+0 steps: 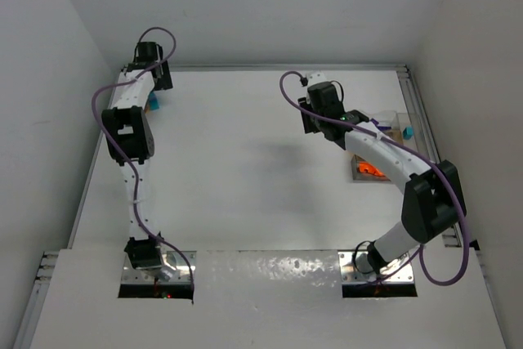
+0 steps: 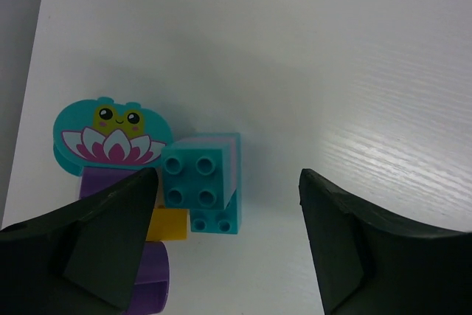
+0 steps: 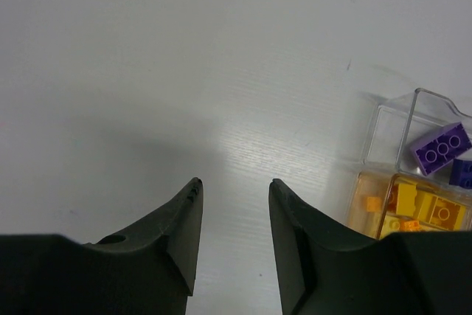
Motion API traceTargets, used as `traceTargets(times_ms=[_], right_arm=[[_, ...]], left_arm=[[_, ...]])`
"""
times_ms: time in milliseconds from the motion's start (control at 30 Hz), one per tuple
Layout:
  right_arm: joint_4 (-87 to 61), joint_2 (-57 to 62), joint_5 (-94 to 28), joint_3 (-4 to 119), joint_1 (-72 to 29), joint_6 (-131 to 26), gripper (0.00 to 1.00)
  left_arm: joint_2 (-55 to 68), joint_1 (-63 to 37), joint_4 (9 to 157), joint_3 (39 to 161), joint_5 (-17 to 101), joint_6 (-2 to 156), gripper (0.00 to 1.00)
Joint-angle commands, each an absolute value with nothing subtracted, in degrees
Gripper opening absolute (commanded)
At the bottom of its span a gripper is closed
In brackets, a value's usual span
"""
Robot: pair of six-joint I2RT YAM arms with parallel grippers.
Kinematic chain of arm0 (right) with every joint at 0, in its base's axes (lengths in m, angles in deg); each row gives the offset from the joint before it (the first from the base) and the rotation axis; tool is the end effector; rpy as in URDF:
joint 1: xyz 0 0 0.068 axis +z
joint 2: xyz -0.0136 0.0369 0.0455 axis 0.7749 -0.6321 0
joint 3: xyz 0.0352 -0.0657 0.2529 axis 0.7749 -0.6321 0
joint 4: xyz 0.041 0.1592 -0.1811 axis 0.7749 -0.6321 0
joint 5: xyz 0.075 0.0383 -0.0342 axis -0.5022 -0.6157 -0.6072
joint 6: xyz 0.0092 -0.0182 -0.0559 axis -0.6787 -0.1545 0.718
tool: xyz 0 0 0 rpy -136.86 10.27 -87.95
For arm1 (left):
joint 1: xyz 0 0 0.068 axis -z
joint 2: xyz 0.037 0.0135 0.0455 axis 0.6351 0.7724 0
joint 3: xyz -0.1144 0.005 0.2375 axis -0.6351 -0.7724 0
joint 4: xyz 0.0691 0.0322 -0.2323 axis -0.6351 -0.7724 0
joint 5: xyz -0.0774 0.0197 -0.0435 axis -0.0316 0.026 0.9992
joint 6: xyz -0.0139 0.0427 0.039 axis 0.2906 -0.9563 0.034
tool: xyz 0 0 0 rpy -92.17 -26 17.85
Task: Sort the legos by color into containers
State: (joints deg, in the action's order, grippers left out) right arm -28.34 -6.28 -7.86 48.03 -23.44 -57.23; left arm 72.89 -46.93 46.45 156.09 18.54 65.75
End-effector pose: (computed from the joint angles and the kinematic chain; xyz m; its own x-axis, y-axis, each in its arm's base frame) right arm 0.3085 0.1449 0.2592 -0.5959 -0.0972 -0.7971 -0.1164 0.9926 -0.0340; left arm 0.5262 0.0807 0.1898 -0.7345 -0.1047 -0.6705 -0.3049 0.9336 0.1883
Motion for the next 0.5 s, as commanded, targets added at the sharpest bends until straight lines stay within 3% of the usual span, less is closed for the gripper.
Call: traceTargets(times_ms=[0, 100, 333, 467], right_arm=[[-29.04, -6.04, -8.57, 50.70, -23.55, -56.62, 0.41], [-29.40, -5.86, -8.39, 50.52, -23.55, -56.44, 0.41], [-29.49, -5.95, -8.40, 50.87, -23.46, -55.57, 0.41], [-29.40, -5.86, -7.69, 51.13, -23.55, -54.51, 0.41]], left_arm=[[73.63, -47.60, 49.70, 159.83, 14.58, 67.04, 0.74], [73.98, -47.69, 49.79, 159.75, 14.14, 67.12, 0.71], [73.72, -47.69, 48.92, 157.64, 15.54, 68.35, 0.45], [74.16, -47.78, 48.74, 157.29, 15.90, 68.44, 0.45]])
